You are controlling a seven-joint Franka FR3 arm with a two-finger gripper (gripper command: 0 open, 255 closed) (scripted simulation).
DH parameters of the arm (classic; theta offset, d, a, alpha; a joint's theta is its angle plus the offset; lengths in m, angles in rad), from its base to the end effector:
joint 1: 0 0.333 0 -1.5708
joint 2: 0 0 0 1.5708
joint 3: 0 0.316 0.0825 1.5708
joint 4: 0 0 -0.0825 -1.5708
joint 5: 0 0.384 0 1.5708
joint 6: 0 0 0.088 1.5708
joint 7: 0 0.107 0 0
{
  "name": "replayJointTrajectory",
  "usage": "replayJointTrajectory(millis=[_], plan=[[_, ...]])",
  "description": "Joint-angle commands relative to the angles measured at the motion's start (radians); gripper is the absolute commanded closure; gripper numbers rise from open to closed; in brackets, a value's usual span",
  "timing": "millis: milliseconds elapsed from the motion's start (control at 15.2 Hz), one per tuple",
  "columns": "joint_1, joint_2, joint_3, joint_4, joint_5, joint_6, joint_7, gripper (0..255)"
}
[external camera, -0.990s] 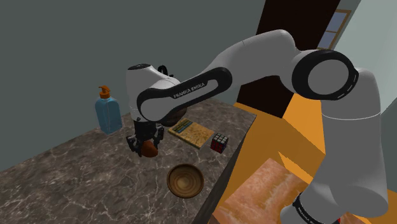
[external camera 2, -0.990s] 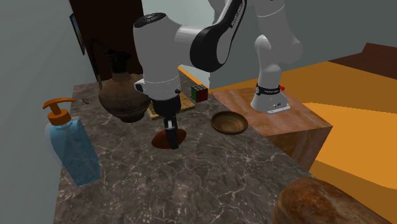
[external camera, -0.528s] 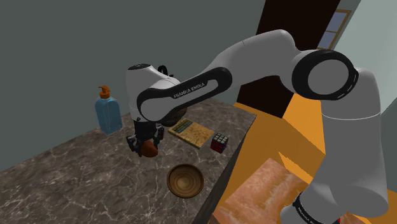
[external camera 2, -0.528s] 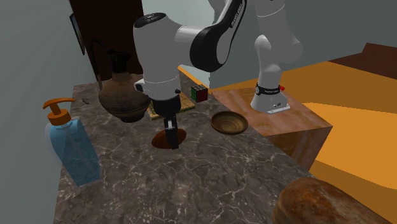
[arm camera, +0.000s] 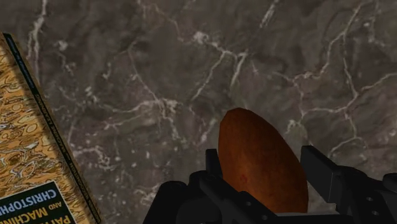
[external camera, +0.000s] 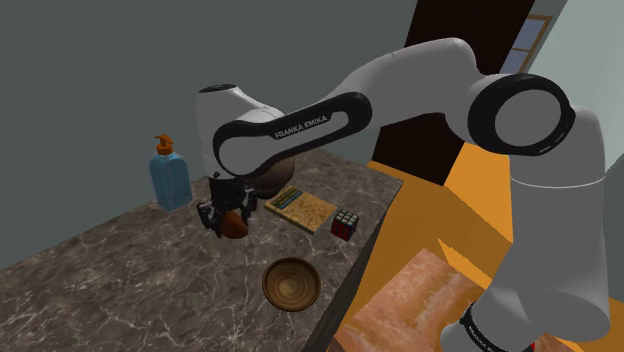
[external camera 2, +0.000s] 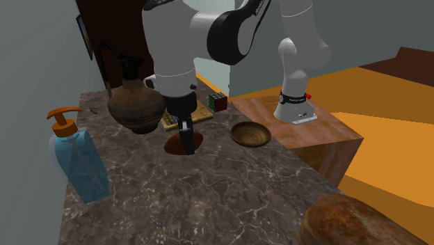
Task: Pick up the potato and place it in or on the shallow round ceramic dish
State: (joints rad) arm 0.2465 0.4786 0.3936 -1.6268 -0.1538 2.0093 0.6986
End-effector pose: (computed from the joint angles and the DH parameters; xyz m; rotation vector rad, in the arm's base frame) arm 0.5594 0.3662 0.3557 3.1367 -0.0373 -0.1104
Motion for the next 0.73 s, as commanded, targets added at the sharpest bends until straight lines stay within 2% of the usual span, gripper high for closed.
replayJointTrajectory(millis=[0, 660], plan=[[-0.001, -0.011, 0.003, 0.012, 0.005, -0.023, -0.003, 255], [-0.003, -0.051, 0.012, 0.091, 0.023, -0.138, -0.011, 255]])
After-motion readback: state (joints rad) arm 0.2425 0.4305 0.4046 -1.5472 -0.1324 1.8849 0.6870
